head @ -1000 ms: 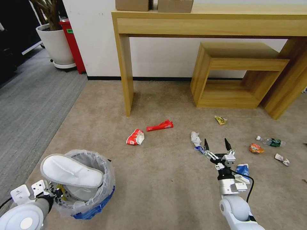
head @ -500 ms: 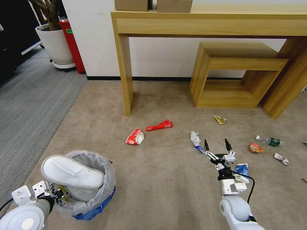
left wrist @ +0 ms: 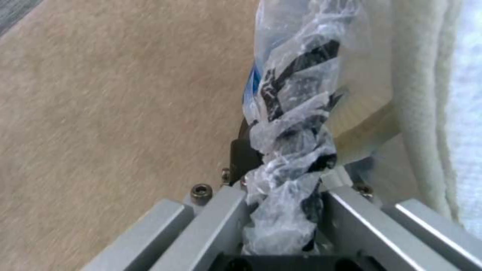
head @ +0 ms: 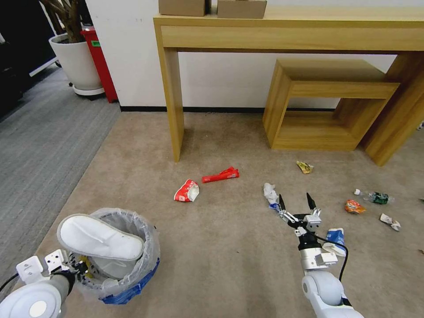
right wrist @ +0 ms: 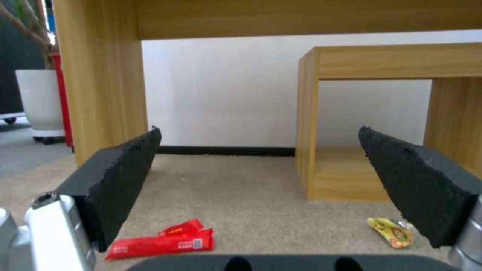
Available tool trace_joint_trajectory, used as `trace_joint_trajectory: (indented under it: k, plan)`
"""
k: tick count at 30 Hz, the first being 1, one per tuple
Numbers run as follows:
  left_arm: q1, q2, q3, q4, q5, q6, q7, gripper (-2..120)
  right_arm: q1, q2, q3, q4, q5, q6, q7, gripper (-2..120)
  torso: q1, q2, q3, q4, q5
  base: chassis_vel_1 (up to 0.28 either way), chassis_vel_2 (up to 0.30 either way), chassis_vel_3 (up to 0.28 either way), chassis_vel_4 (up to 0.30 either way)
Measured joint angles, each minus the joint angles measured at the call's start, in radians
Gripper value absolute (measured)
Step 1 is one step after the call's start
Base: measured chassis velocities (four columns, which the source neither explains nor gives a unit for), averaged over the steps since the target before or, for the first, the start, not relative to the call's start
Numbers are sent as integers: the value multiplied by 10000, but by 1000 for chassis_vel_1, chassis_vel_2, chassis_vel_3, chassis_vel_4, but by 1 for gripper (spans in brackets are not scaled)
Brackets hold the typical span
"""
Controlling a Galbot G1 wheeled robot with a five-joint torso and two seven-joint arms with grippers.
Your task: Pick up the trash bin and place the garbage on the floor into it.
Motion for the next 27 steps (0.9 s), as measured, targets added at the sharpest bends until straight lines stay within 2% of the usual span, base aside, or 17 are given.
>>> trace_joint_trajectory:
  k: [18, 27]
  plan:
    - [115, 208, -102, -210, -362, 81, -310, 0, 83, -53, 3, -150, 19, 0, -21, 100, 1, 0, 2, 1, -2, -174, 160, 157, -157]
    - [179, 482, -409, -434, -1211, 155, -733, 0, 244, 12, -52, -446, 96, 50, -162, 100, 3, -1, 2, 1, 0, -12, 14, 20, -10]
